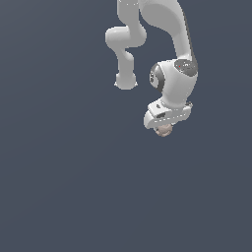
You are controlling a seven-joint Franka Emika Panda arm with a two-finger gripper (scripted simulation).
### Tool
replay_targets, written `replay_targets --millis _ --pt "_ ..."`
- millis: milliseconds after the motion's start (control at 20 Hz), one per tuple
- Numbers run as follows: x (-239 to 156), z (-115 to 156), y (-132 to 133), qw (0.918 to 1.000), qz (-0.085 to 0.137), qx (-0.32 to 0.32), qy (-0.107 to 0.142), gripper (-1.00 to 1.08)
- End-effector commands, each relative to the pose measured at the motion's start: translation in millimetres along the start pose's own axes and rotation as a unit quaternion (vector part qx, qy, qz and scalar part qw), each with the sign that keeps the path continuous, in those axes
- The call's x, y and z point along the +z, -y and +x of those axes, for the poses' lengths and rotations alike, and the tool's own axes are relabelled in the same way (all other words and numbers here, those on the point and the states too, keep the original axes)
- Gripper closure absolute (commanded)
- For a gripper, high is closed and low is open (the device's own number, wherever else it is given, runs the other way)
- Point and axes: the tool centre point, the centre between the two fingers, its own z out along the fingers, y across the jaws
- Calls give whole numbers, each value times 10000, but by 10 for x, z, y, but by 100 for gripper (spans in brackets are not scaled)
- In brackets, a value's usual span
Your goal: Pick up the object and move it to a goal position.
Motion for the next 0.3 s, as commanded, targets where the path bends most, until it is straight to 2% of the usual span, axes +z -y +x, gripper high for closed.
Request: replay_targets --millis 0,250 --pt "-23 26 50 10000 1 10 3 108" --pt "-15 30 29 10000 1 10 3 108"
